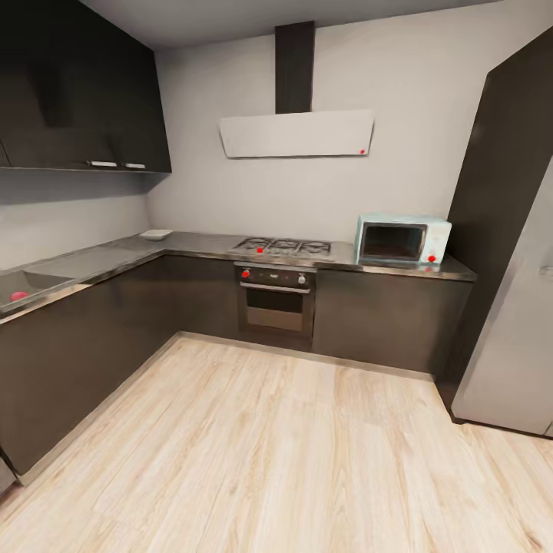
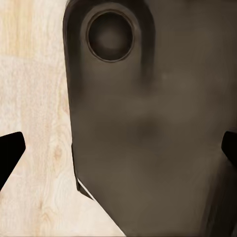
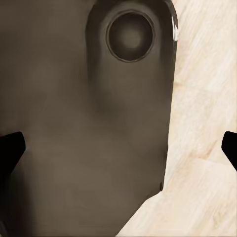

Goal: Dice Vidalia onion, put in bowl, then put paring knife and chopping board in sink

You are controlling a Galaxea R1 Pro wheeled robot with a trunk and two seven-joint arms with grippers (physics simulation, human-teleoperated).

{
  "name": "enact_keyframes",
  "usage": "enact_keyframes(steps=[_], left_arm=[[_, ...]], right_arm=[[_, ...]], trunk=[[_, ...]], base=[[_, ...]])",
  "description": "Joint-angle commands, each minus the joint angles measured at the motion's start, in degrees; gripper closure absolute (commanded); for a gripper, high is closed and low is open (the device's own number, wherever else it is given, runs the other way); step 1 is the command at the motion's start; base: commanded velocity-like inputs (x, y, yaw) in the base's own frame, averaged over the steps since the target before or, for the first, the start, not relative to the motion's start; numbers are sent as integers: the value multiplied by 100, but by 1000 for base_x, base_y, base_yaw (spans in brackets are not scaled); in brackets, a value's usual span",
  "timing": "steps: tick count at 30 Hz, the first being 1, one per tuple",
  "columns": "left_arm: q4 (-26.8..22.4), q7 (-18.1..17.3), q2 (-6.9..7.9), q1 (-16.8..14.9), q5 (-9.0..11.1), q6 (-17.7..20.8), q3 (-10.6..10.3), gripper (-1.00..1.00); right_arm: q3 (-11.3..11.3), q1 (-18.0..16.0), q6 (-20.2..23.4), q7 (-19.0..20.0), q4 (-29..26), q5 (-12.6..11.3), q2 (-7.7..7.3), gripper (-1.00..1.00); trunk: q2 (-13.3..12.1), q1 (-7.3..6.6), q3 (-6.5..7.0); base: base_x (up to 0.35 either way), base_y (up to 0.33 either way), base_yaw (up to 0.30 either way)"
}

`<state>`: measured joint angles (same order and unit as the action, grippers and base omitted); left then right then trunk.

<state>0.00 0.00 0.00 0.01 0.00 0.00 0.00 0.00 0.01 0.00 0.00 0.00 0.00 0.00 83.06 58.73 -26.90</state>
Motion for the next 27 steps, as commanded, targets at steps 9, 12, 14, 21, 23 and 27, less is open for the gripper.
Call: enact_keyframes(steps=[9,12,14,21,23,27], left_arm=[[9,1,26,-14,9,-9,9,-100],[9,1,26,-13,9,-9,9,-100],[9,0,27,-12,9,-9,9,-100],[9,0,26,-12,9,-9,9,-100],[9,0,26,-12,9,-9,9,-100],[8,0,26,-13,9,-9,9,-100]], right_arm=[[-17,-74,-19,0,-165,9,137,-100],[-21,-78,-31,-1,-179,9,138,-100],[-27,-79,-33,-1,-183,9,139,-100],[-36,-80,-34,-2,-185,-8,151,-100],[-36,-80,-39,-1,-185,-8,148,-100],[-36,-80,-107,0,-240,-9,125,-100]], trunk=[[2,0,-3],[2,0,-3],[2,0,-3],[2,0,-3],[2,0,-3],[2,0,-3]], base=[[0,0,0],[0,0,0],[0,0,0],[0,0,0],[0,0,0],[0,0,0]])
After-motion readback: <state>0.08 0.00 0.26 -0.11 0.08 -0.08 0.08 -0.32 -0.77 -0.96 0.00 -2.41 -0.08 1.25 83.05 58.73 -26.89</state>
